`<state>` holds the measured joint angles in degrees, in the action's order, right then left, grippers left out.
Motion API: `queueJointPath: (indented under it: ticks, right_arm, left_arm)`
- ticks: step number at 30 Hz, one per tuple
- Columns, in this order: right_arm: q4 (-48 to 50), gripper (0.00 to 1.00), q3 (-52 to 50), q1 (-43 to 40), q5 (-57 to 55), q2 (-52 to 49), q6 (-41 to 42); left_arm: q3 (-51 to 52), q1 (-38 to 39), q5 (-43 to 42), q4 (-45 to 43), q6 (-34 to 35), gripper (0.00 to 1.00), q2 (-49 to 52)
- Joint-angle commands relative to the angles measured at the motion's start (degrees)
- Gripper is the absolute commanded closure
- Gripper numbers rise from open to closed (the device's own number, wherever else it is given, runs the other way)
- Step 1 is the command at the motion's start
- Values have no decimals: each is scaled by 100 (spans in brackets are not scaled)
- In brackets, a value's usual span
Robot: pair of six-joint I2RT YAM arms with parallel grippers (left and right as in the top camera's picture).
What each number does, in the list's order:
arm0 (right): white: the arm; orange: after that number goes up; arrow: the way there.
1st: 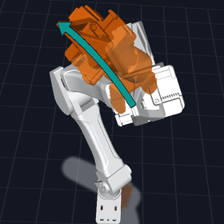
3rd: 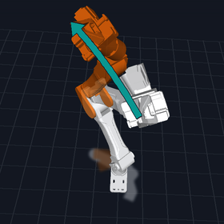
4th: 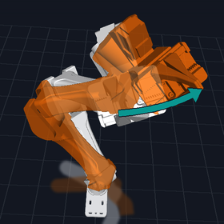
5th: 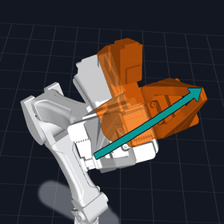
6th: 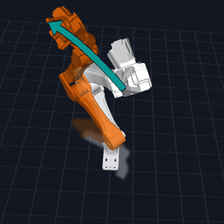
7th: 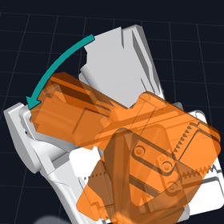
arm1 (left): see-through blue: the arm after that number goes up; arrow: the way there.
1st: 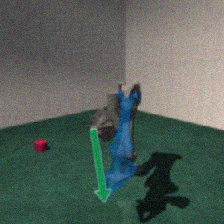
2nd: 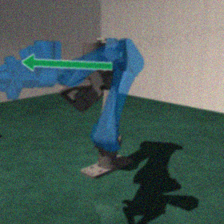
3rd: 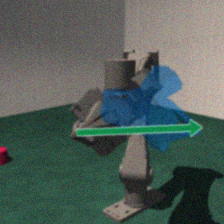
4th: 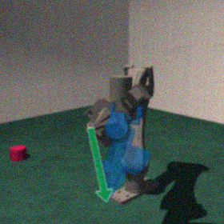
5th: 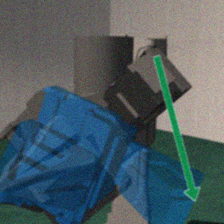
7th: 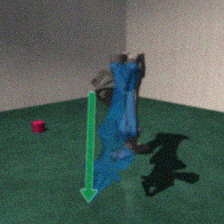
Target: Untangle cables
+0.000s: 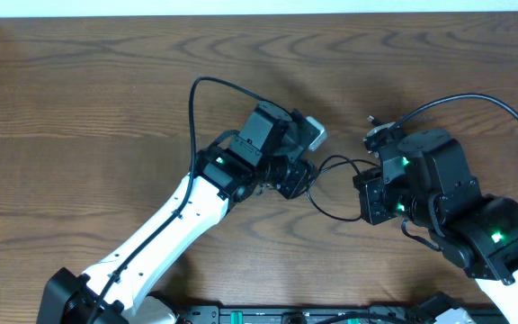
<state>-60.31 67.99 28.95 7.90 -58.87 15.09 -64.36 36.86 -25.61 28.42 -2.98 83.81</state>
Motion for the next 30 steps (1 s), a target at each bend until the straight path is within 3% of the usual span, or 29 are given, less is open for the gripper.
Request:
queueJointPath:
  ticks: [1, 22, 30]
  right_arm:
    - [9, 99, 111, 0, -98, 2, 26]
    - [7, 99, 111, 0, -136, 2, 28]
    - [7, 99, 111, 2, -133, 4, 28]
  left_arm:
    - [-37, -13, -98, 153, -39, 61, 11]
    - [-37, 326, -483, 103, -195, 71, 11]
    - [-37, 323, -481, 103, -195, 81, 11]
